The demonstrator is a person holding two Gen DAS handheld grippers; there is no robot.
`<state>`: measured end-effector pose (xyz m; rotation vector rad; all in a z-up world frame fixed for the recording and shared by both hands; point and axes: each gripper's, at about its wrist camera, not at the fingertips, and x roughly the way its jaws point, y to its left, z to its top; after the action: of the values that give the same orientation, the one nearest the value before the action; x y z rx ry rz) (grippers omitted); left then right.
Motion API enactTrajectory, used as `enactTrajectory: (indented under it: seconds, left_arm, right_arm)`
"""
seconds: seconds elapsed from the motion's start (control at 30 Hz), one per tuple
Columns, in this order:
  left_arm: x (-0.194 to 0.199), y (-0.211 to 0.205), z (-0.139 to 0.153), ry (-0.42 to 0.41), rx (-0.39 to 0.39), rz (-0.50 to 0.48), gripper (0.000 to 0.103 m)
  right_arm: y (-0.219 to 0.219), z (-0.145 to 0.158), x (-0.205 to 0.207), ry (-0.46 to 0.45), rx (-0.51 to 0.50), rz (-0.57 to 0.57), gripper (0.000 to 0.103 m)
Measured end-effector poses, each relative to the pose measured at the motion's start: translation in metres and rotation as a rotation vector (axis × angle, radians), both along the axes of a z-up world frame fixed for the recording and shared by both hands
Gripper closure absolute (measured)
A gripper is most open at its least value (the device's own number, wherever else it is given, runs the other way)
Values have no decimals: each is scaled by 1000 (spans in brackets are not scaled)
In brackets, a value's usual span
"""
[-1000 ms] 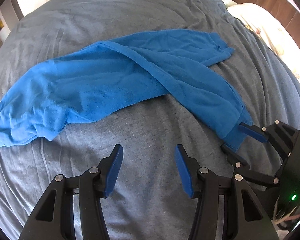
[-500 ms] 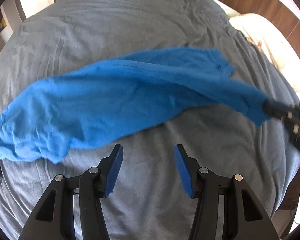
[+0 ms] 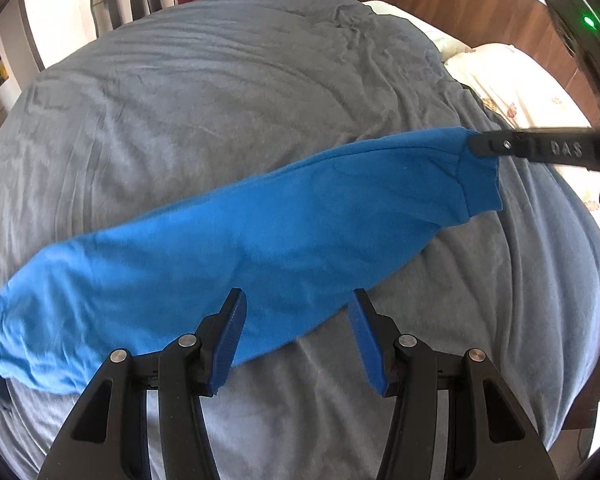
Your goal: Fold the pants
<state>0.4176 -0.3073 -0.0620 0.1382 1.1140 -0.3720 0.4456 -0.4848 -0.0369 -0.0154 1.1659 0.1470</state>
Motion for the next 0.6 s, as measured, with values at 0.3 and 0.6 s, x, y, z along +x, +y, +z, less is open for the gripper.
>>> enactTrajectory:
  seconds: [0.3,0.6]
  left_arm:
    - [34,-10,-4,-68,58,1,51]
    - [97,-18,-27,-78,104,-166,51]
  right_arm:
    - [-22,-29,57,77,-9,36,96]
    - [-39,-73,89,178,21,35,96]
